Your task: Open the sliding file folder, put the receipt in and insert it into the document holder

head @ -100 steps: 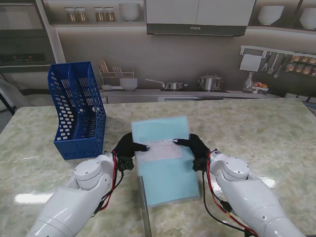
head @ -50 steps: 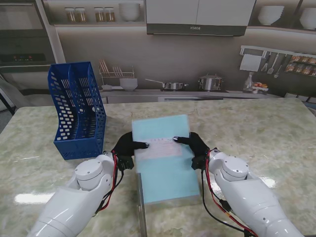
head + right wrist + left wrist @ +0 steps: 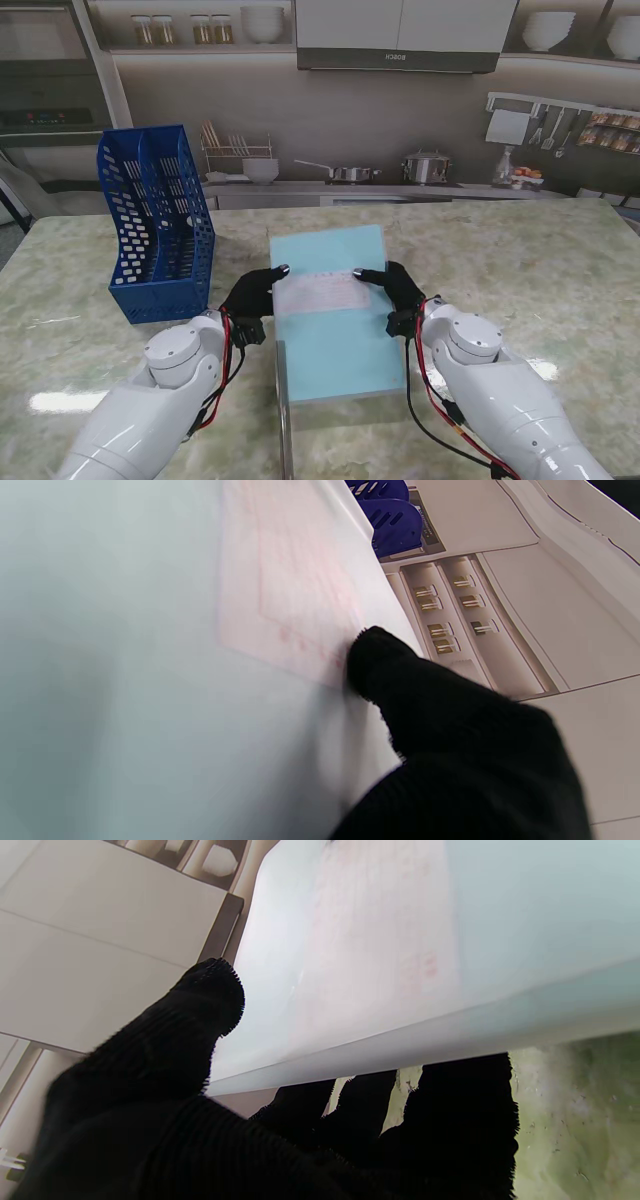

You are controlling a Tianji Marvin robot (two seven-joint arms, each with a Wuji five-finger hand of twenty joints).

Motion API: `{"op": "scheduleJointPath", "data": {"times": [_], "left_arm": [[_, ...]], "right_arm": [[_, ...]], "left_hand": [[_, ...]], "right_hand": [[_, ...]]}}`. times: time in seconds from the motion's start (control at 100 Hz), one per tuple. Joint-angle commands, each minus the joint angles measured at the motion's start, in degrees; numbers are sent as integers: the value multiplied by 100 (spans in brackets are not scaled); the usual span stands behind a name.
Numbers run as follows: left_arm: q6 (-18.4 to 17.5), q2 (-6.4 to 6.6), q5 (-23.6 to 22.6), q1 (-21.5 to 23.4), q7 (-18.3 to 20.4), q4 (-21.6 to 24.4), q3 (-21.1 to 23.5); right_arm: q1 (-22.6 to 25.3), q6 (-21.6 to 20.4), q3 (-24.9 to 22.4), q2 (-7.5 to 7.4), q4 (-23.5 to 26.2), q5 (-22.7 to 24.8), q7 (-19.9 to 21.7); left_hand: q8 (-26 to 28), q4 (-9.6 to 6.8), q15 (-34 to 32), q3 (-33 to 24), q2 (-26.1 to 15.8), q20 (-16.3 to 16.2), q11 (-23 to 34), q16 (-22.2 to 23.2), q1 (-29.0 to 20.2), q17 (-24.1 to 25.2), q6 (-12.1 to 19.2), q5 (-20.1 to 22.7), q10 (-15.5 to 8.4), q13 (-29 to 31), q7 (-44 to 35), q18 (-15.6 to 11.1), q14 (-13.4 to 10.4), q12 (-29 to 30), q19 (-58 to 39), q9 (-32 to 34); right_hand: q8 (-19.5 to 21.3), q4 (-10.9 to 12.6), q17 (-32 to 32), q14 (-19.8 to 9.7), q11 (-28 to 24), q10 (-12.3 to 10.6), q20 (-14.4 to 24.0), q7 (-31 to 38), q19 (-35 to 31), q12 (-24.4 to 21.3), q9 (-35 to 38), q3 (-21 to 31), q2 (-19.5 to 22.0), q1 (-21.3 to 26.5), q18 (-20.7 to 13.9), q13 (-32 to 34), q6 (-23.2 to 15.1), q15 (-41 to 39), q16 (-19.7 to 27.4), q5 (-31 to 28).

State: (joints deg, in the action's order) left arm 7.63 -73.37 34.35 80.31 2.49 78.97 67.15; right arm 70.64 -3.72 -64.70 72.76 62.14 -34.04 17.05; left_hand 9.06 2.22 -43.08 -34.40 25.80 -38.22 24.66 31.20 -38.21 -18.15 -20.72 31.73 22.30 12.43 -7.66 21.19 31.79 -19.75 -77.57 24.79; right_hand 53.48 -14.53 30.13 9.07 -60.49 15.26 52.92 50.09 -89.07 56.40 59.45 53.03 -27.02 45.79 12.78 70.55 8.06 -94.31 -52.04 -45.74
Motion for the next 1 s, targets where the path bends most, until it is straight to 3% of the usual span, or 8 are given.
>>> {"op": "scheduleJointPath", "data": {"times": [0.0,0.14,0.23,0.31,0.41,0.63,0.81,0.99], "left_arm": [[15,77,-10,56,154,15,48],[15,250,-250,118,807,-49,137],[-2,355,-447,168,1125,-48,180],[-6,460,-660,194,1434,-46,204],[45,613,-910,221,1906,-6,234],[8,895,-1334,282,2722,144,244],[41,996,-1577,458,2831,422,257],[74,1035,-1783,624,2748,659,210]], "right_arm": [[-4,23,5,49,41,-36,-31],[-17,17,-8,72,54,-78,-113],[-21,19,-22,83,68,-98,-161],[-18,31,-37,88,94,-117,-201],[-10,39,-57,98,127,-135,-271],[26,61,-112,104,195,-163,-373],[47,75,-151,99,247,-170,-416],[67,69,-175,86,331,-172,-449]], "left_hand": [[-58,250,130,-13,-7,-253,-123,-165,185,202,-12,265,31,-166,365,105,421,129,151,-137],[45,304,163,-39,-12,-226,-24,-140,280,446,12,196,-135,-330,411,128,213,57,321,-264],[118,367,-3,-180,41,-212,118,151,360,496,-39,200,-79,-443,434,-65,132,-239,349,-430],[154,399,-176,-255,79,-214,213,473,399,395,-108,268,28,-451,422,-254,248,-601,266,-522],[225,437,-690,-331,117,-248,533,1071,480,-69,-225,510,204,-289,337,-707,553,-1351,-109,-572],[446,498,-1788,-417,79,-112,1384,2666,550,-817,-275,1169,414,-112,103,-1820,431,-3064,-895,-742],[518,471,-2203,-292,69,61,2069,3557,149,-1562,-386,1614,491,580,-38,-2594,137,-3753,-1691,-368],[489,438,-2336,-132,68,186,2323,3781,-185,-1916,-521,1786,601,974,-90,-2913,51,-3906,-2073,-152]], "right_hand": [[312,250,174,89,-229,503,-103,390,-717,94,185,807,678,522,-369,305,-1002,-247,74,-561],[340,253,168,89,-230,498,-127,387,-724,100,184,805,690,521,-365,305,-1020,-247,76,-565],[358,254,163,89,-232,493,-142,384,-726,104,185,802,688,521,-366,304,-1023,-247,76,-562],[365,254,162,89,-230,491,-151,376,-729,105,182,801,690,520,-367,304,-1022,-248,77,-557],[377,255,157,89,-228,496,-164,375,-730,106,186,799,691,522,-368,304,-1014,-248,77,-563],[390,258,156,89,-224,483,-186,366,-733,109,184,795,689,521,-378,304,-1030,-248,78,-565],[392,257,156,89,-220,481,-197,358,-737,108,188,791,690,515,-376,304,-1041,-248,78,-566],[391,258,154,89,-217,482,-210,350,-740,108,191,788,686,515,-386,304,-1041,-248,78,-568]]}}
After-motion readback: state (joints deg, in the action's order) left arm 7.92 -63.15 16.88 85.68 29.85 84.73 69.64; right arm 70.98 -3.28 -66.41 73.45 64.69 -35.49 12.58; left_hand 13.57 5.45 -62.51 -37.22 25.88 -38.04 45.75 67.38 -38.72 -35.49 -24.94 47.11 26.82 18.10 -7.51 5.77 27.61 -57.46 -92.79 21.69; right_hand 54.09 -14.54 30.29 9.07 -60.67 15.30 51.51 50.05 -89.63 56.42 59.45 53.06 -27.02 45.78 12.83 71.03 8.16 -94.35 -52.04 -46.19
